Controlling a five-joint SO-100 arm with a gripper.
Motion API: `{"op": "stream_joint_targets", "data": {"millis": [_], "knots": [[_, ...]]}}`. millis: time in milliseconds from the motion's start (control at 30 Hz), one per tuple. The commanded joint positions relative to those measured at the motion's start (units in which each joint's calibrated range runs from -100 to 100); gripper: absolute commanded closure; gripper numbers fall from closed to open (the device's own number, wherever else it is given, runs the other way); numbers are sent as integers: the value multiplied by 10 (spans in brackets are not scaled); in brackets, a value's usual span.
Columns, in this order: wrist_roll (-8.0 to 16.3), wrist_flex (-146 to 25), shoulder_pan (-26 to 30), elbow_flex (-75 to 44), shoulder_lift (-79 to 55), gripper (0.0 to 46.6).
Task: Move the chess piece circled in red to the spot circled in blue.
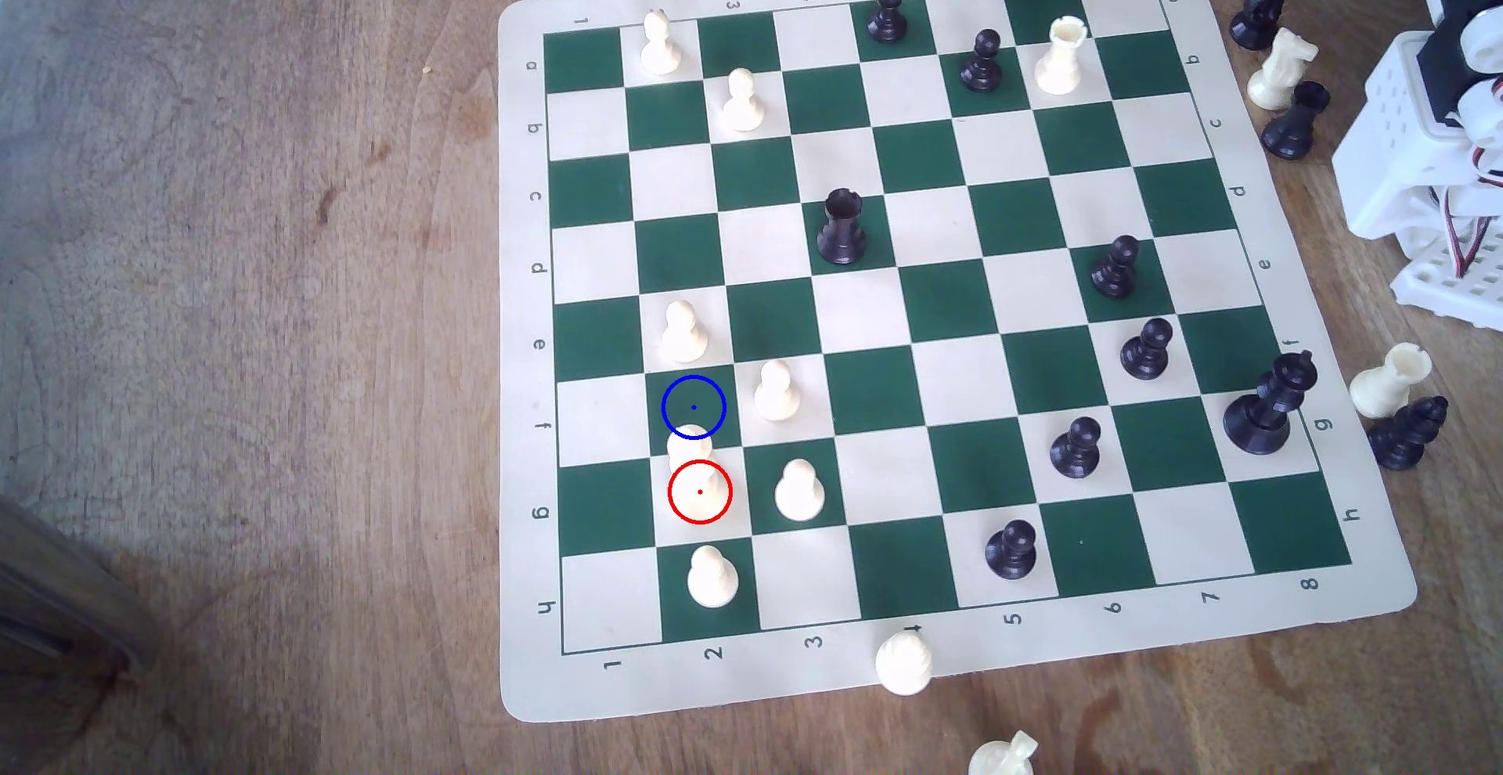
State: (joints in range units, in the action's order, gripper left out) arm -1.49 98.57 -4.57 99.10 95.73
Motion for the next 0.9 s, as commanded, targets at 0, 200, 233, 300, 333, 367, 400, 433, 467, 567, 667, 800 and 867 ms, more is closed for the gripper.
{"op": "stream_joint_targets", "data": {"millis": [0, 200, 233, 300, 333, 367, 400, 433, 467, 567, 667, 800, 867], "knots": [[-3, 12, 5, 9, 1, 464], [-3, 12, 5, 9, 1, 464], [-3, 12, 5, 9, 1, 464], [-3, 12, 5, 9, 1, 464], [-3, 12, 5, 9, 1, 464], [-3, 12, 5, 9, 1, 464], [-3, 12, 5, 9, 1, 464], [-3, 12, 5, 9, 1, 464], [-3, 12, 5, 9, 1, 464], [26, -5, 9, 9, 1, 464], [23, -110, 12, 9, 1, 464], [3, -346, 34, 9, 0, 464], [-27, -502, 77, 9, -1, 464]]}}
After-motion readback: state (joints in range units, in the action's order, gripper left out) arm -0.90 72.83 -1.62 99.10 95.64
